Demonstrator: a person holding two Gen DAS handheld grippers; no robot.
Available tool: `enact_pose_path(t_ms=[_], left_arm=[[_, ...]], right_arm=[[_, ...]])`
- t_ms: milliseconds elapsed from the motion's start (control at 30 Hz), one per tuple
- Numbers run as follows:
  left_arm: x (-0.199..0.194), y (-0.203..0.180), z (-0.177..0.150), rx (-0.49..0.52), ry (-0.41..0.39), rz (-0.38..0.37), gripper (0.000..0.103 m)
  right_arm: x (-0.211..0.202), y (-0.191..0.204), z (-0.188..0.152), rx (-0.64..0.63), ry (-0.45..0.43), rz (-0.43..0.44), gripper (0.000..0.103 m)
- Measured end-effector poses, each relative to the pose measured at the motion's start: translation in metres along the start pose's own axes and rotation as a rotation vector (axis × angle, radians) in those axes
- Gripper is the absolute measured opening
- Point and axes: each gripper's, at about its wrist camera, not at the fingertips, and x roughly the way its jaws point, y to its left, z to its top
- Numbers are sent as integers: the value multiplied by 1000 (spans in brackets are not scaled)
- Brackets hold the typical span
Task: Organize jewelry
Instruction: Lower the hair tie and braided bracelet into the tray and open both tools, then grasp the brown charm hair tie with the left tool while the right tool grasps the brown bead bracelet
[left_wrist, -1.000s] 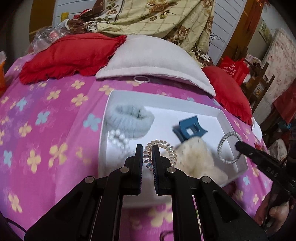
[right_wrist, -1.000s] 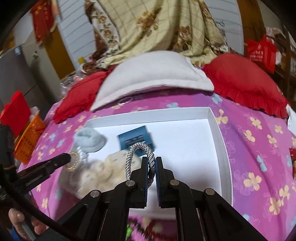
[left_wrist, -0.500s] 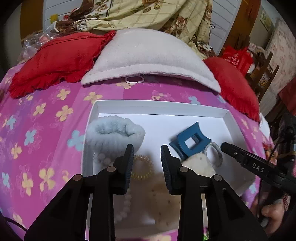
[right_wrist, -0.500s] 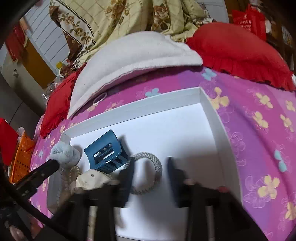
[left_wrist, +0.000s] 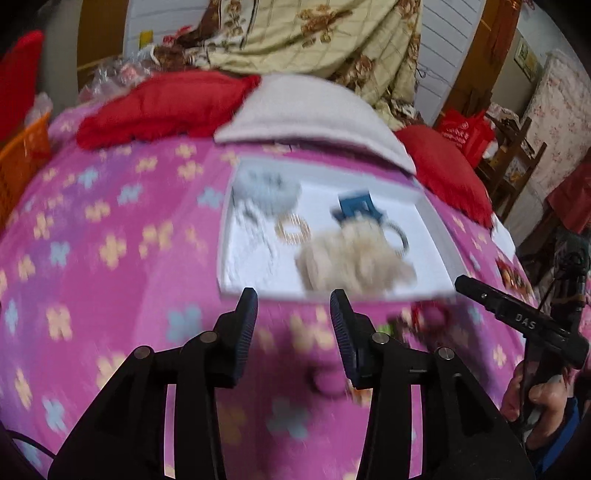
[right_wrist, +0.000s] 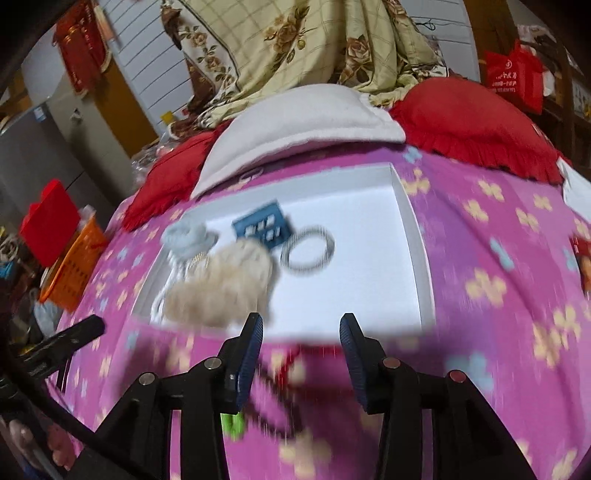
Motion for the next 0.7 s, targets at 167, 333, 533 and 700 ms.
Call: enact_pose_path(t_ms=[167,333,533,700], left_arm=[[26,-20,-36,76,79,17,40],[38,-21,-50,99,108,-33,40],[48,-21,-54,141,117,-21,40],[51,-23,-53,169,119,-10,27]], right_arm=[[-4,-5,-38,-1,42,23,42],[3,-1,-52,-29,62,54,42],[16,8,-50,-52,69,59,42],[28,16,-49,-103,73,4,42]])
